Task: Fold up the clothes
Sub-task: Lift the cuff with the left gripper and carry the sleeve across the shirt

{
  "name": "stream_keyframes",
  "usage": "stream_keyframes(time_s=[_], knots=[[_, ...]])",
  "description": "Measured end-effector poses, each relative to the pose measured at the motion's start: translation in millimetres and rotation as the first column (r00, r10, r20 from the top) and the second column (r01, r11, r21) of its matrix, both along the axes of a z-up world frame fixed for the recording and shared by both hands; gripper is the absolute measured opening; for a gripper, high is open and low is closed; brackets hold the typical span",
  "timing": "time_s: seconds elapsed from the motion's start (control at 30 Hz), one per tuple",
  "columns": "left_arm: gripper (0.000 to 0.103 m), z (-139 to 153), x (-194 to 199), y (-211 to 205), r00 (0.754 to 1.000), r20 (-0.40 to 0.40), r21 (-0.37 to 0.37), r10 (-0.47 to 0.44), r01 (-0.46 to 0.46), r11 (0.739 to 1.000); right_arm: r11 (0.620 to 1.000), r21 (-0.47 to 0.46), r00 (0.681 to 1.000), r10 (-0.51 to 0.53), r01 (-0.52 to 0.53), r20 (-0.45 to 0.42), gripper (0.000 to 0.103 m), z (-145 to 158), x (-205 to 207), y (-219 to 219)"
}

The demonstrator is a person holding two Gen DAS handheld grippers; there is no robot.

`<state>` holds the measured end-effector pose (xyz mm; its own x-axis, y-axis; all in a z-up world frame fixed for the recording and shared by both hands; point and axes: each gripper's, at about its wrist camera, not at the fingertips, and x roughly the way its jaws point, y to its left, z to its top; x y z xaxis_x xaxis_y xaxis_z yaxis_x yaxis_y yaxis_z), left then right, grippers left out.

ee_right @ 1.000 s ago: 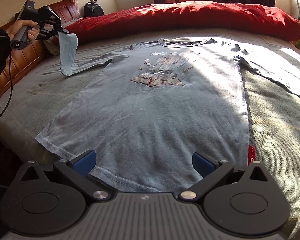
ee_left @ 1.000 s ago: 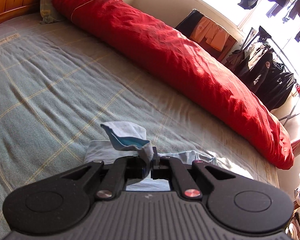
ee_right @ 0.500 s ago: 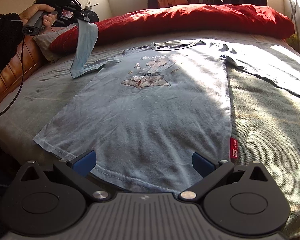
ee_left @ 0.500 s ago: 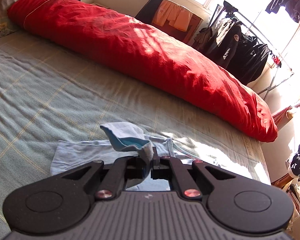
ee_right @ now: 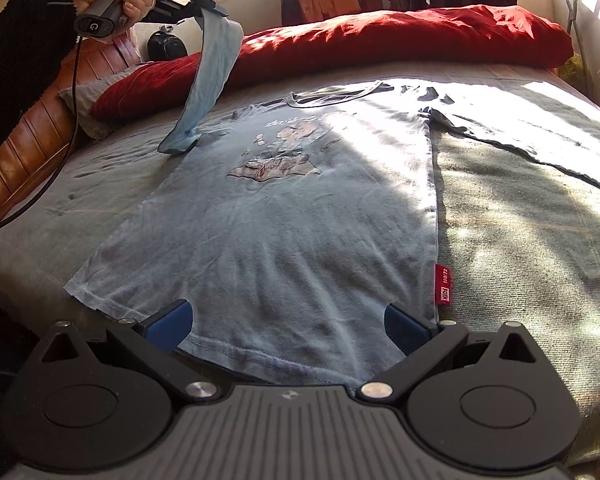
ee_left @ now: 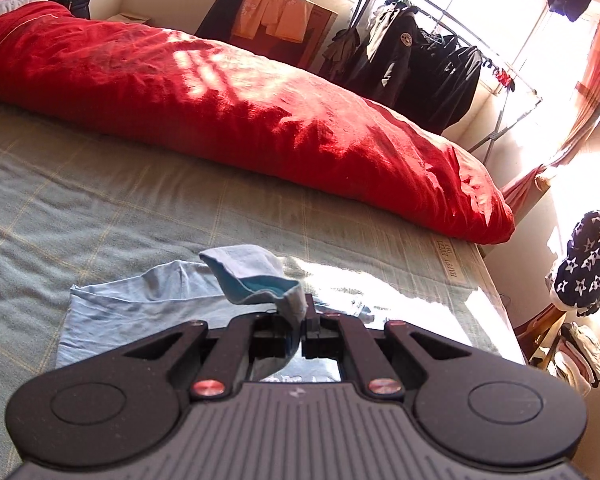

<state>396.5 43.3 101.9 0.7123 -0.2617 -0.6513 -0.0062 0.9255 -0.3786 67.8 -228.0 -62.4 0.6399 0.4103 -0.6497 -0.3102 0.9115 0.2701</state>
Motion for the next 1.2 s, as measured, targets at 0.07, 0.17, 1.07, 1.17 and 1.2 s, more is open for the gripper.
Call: stream_keyframes(time_s=[0.07, 0.17, 1.07, 1.17, 1.2], knots=[[0.002, -1.1, 0.4, -11.0, 1.000, -0.002, 0.000, -0.018, 0.018, 1.000, 1.000, 0.002, 1.000, -0.001, 0.001, -0.001, 0.103, -0.6, 0.1, -0.2], [0.002, -6.2, -0.8, -29.8, 0.998, -0.015, 0.001, -0.056, 0.056, 0.998, 1.000, 0.007, 1.000, -0.001, 0.001, -0.004, 0.103, -1.5, 0.2, -0.1], [0.002, -83.0, -107.0, -181.7, 0.817, -0.112, 0.334, -0.565, 0.567, 0.753, 1.000, 0.005, 1.000, -0.011, 0.011, 0.003, 0.103, 1.8, -3.2, 1.1], [0.002, -90.5, -118.8, -191.8, 0.788, -0.118, 0.378, -0.604, 0.599, 0.706, 1.000, 0.001, 1.000, -0.008, 0.008, 0.001, 0.103, 1.3, -4.0, 2.7], [0.002, -92.7, -121.6, -194.2, 0.781, -0.122, 0.386, -0.612, 0.606, 0.696, 1.000, 0.000, 1.000, -0.007, 0.007, 0.000, 0.103, 1.2, -4.5, 3.3]])
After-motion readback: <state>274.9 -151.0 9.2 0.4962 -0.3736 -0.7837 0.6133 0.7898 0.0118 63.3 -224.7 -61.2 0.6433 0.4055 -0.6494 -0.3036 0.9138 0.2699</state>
